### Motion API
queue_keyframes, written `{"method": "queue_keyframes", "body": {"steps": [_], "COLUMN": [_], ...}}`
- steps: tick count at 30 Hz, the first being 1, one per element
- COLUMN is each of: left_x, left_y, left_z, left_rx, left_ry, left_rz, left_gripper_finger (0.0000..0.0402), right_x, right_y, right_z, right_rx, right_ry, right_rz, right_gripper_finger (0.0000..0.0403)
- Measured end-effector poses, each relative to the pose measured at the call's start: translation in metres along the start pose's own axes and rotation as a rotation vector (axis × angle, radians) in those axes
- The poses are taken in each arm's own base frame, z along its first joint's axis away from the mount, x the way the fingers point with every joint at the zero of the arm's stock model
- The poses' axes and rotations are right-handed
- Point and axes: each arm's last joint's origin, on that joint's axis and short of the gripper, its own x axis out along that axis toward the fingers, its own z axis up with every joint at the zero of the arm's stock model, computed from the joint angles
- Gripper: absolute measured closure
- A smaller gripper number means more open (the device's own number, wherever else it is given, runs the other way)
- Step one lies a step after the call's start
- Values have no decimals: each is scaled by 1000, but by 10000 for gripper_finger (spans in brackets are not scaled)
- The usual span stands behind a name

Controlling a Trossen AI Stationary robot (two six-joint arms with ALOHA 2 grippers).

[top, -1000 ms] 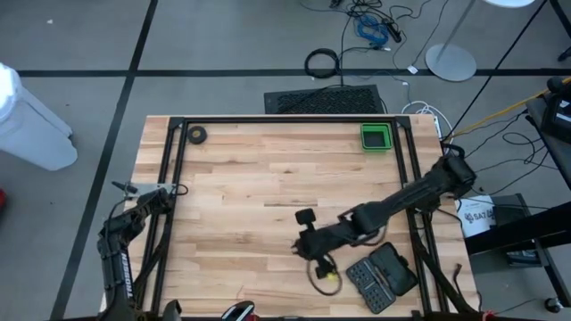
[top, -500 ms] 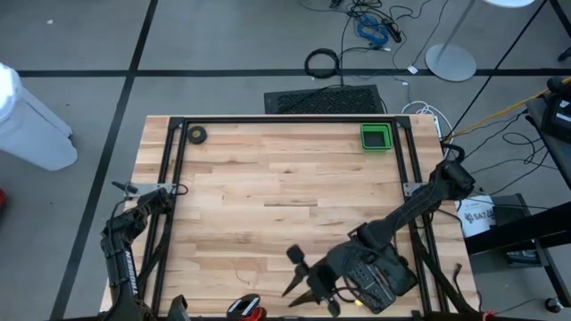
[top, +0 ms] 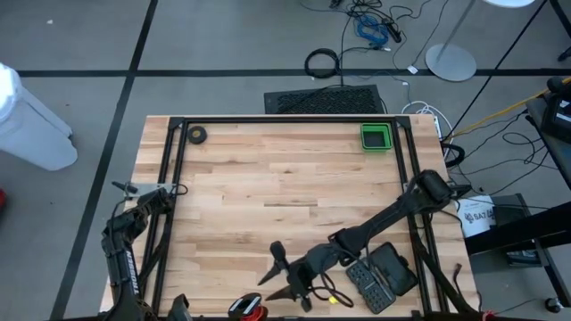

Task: Coil cords
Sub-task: Coil the red wire into the spool

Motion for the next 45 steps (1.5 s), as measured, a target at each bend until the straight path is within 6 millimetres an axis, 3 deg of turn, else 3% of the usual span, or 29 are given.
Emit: {"method": "queue_keyframes", "body": {"steps": [7,15,30,45], "left_x": [1,1,3,10], "left_y": [0,0,0,0], "left_z": [-1,-1,-1,-1], "left_rx": [8,7,5,10], "left_ry": [1,1,3,10], "left_rz": [1,2,6,20], "left_gripper_finger": [400,400,400,400], "right_x": [7,7,7,6], "right_y": [-3,-5,-12,-14], "right_z": [-14,-11,-11,-11], "right_rx": [7,14,209,235], "right_ry": [15,-20,-45,-40], "right_rz": [-15,-21,19,-37], "right_gripper_finger": [189,202,195,195]}}
